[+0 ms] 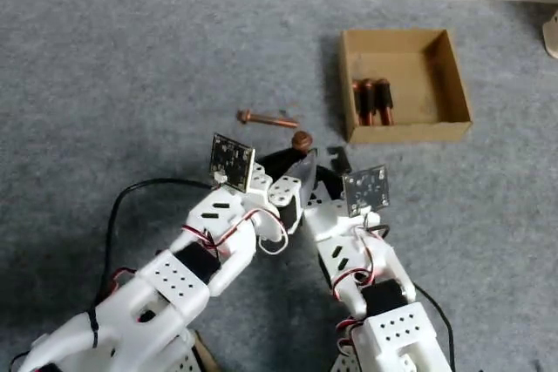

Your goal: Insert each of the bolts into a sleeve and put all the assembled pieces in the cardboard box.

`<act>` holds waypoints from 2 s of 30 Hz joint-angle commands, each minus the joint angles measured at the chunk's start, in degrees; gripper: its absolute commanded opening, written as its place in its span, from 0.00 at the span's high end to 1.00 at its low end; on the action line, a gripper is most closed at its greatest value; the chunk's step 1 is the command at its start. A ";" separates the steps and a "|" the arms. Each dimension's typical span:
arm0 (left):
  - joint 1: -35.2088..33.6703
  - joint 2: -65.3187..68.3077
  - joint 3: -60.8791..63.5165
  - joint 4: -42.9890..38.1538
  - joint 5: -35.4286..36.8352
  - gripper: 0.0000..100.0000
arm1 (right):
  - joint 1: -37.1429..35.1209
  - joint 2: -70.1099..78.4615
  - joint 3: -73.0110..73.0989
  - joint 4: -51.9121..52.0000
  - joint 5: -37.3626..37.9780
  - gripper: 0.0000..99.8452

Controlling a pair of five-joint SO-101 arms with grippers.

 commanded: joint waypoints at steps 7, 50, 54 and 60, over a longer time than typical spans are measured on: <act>0.48 -0.92 -4.88 11.78 -8.00 0.90 | -0.48 -0.57 3.82 -0.40 -0.97 0.99; -27.74 -1.10 -2.42 40.44 -6.07 0.74 | 20.44 37.32 -44.79 11.56 12.75 0.99; -27.74 -1.10 -2.07 40.26 -6.15 0.74 | 22.81 50.86 -55.25 7.78 12.75 0.99; -27.74 -1.10 -1.89 40.26 -6.15 0.74 | 24.66 69.05 -71.25 4.70 12.75 0.99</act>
